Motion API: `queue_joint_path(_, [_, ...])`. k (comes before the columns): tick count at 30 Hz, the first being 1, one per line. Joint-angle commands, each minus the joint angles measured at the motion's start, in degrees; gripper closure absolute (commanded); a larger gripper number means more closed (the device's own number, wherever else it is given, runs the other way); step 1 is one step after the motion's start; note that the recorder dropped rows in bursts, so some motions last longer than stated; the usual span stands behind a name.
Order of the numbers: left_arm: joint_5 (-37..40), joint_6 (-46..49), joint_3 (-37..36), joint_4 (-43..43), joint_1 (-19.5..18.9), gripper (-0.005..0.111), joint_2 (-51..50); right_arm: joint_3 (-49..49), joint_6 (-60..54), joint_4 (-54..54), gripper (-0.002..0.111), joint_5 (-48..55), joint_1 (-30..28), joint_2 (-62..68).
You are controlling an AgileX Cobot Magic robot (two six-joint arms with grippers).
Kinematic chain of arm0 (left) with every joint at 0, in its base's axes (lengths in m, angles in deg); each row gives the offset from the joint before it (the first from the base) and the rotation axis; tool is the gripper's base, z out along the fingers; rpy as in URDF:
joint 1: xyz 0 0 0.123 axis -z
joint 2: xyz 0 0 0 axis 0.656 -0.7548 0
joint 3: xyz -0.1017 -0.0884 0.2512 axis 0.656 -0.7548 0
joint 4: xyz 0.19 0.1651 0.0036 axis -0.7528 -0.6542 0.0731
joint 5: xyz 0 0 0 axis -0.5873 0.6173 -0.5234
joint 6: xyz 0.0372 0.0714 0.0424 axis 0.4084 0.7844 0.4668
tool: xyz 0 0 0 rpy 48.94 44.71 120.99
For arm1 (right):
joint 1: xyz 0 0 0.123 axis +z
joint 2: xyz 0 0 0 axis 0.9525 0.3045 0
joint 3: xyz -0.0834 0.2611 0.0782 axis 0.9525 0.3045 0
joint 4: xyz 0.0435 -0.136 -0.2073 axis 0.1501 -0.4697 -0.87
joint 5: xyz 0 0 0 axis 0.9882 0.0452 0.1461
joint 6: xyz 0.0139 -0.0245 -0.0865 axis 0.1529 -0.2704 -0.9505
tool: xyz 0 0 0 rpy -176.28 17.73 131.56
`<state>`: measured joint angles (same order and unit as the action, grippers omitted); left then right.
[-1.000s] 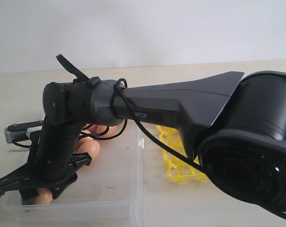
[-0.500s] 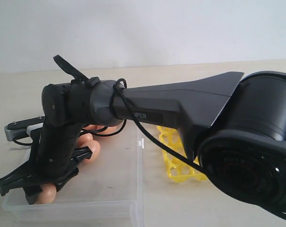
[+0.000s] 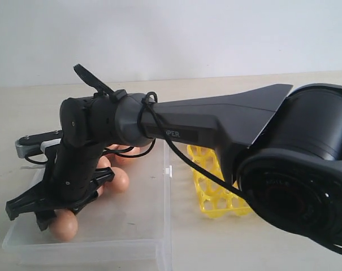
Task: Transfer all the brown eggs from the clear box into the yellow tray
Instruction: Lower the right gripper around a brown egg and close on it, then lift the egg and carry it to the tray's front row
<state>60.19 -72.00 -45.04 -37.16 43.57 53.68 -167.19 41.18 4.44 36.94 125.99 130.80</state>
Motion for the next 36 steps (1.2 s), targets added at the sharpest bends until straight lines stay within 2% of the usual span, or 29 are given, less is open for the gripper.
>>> queue_joint_path(1, [-0.35,-0.30,0.23,0.06,0.28,0.107,0.32,0.18,-0.09,-1.25,0.060,-1.80,-0.51,1.78])
queue_joint_path(2, [-0.35,-0.30,0.23,0.06,0.28,0.107,0.32,0.18,-0.09,-1.46,0.065,-2.36,-0.51,1.78])
queue_joint_path(6, [-0.35,-0.30,0.23,0.06,0.28,0.107,0.32,0.18,-1.16,-1.57,0.103,-2.86,-0.51,1.78])
queue_joint_path(7, [-0.35,-0.30,0.23,0.06,0.28,0.107,0.32,0.18,-1.63,-1.57,0.108,-2.44,-0.51,1.78])
queue_joint_path(18, [-0.35,-0.30,0.23,0.06,0.28,0.107,0.32,0.18,-3.08,-3.57,0.108,0.60,-0.39,1.03])
queue_joint_path(36, [-0.35,-0.30,0.23,0.06,0.28,0.107,0.32,0.63,-5.60,-6.65,0.108,-5.82,1.29,-12.52])
